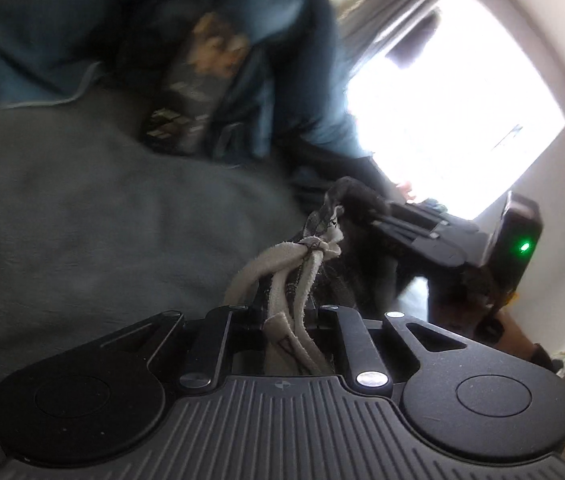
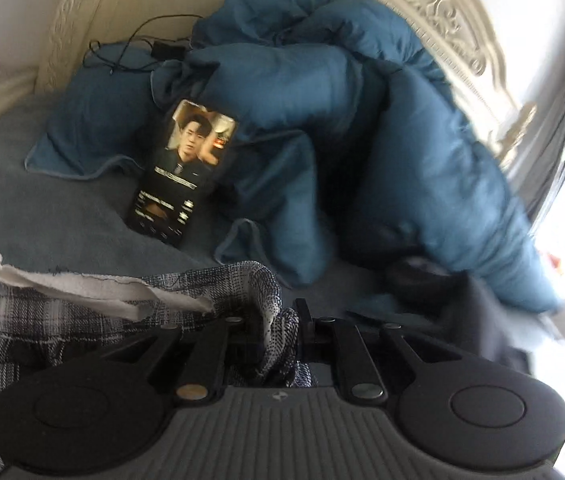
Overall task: Fold clothes
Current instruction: 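Lower the plaid shirt onto the bed with both grippers, laying it flat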
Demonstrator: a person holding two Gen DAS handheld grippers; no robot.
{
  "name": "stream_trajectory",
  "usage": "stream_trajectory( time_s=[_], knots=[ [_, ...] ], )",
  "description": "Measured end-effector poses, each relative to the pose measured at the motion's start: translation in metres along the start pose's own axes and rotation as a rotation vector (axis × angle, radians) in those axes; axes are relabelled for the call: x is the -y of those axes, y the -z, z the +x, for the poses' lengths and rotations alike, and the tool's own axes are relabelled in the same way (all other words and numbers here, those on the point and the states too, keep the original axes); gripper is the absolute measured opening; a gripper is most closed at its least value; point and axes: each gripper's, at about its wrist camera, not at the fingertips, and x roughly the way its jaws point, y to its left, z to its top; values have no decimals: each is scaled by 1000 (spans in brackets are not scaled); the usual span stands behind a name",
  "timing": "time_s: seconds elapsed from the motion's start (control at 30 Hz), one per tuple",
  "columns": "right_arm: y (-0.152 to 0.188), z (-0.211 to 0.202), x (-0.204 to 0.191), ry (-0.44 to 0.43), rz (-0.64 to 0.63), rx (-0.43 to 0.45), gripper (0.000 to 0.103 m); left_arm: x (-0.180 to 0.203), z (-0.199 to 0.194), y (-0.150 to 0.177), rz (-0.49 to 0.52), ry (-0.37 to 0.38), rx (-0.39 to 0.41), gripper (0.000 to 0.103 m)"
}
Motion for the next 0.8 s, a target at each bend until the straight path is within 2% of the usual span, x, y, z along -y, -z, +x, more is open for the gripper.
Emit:
stream_trajectory(
  time_s=[0.1, 0.13, 0.17, 0.2, 0.23, 0.27, 0.33, 0.4, 0.47, 0.53, 0.6, 0.7, 0.8],
  knots=[
    [11, 40, 1, -105, 99, -98, 15, -20, 9, 5, -40, -38, -57, 12],
    [15, 51, 2, -123, 132, -127, 20, -23, 10, 6, -45, -36, -64, 13],
    [20, 59, 4, -130, 164, -152, 32, -24, 9, 5, -48, -33, -66, 14],
    [24, 68, 6, -136, 196, -177, 38, -25, 9, 4, -51, -29, -68, 16],
    [26, 70, 12, -134, 240, -184, 53, -25, 7, 3, -55, -22, -68, 16],
    [26, 68, 21, -135, 300, -182, 63, -27, 5, 2, -66, -12, -67, 18],
    [28, 60, 45, -190, 440, -186, 70, -29, -1, 0, -92, 9, -61, 24],
    [31, 49, 71, -253, 570, -203, 82, -32, -9, -1, -135, 28, -55, 38],
    [34, 38, 93, -301, 683, -220, 101, -36, -17, -2, -188, 47, -50, 49],
    [35, 23, 107, -295, 735, -228, 101, -39, -24, -3, -239, 59, -44, 50],
    [34, 2, 113, -243, 738, -218, 101, -39, -34, -4, -277, 22, -25, 50],
    [31, -33, 121, -170, 736, -200, 101, -35, -55, -1, -272, -68, 12, 52],
    [32, -92, 121, -128, 696, -168, 101, -28, -81, 4, -241, -179, 72, 52]
  ],
)
